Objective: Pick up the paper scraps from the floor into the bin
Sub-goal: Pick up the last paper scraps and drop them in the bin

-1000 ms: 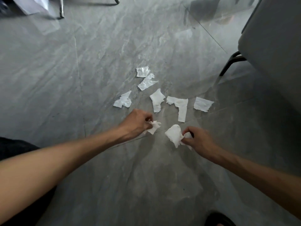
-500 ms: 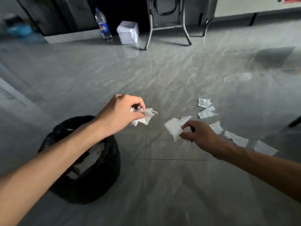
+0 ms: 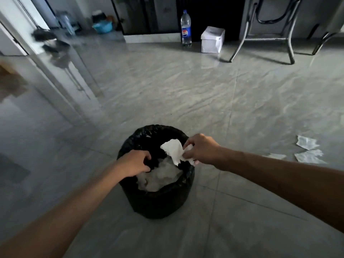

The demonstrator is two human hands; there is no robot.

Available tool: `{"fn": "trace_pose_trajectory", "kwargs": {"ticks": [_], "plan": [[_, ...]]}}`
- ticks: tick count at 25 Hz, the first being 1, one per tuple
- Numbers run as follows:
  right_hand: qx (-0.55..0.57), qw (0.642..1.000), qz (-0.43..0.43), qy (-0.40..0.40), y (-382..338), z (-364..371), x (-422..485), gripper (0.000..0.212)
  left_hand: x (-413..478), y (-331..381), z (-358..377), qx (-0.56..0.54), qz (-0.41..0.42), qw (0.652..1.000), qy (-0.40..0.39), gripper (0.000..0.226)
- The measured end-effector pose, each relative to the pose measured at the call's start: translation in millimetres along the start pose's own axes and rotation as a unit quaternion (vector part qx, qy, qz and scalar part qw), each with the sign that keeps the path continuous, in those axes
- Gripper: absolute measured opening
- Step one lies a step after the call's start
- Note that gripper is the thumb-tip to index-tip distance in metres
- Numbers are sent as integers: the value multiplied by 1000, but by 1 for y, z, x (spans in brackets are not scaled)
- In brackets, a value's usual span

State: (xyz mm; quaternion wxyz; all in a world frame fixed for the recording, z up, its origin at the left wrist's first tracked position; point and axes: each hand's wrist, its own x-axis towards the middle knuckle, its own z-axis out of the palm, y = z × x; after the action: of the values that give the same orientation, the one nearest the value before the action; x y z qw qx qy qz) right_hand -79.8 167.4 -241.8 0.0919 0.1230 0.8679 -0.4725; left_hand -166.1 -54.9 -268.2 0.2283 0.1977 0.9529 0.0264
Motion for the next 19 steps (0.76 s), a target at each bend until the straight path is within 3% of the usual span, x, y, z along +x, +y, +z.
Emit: {"fn": "trace_pose_trajectory", "kwargs": {"ticks": [4, 7, 9, 14, 19], "plan": [[11, 997, 43, -58, -16, 25, 26, 14, 4, -2, -14, -67, 14, 991, 112, 38], [27, 994, 59, -83, -20, 12, 33, 29, 6, 16, -27, -93, 41, 985, 137, 35], [32, 996, 49, -71, -10, -14, 27, 29, 11, 40, -32, -101, 67, 983, 137, 34], [73, 993, 90, -25, 64, -91, -20, 13, 23, 139, -30, -119, 183, 972, 83, 31], [79, 984, 159, 16, 175, -153, -92, 16, 20, 253, -5, -81, 304, 949, -10, 31]]}}
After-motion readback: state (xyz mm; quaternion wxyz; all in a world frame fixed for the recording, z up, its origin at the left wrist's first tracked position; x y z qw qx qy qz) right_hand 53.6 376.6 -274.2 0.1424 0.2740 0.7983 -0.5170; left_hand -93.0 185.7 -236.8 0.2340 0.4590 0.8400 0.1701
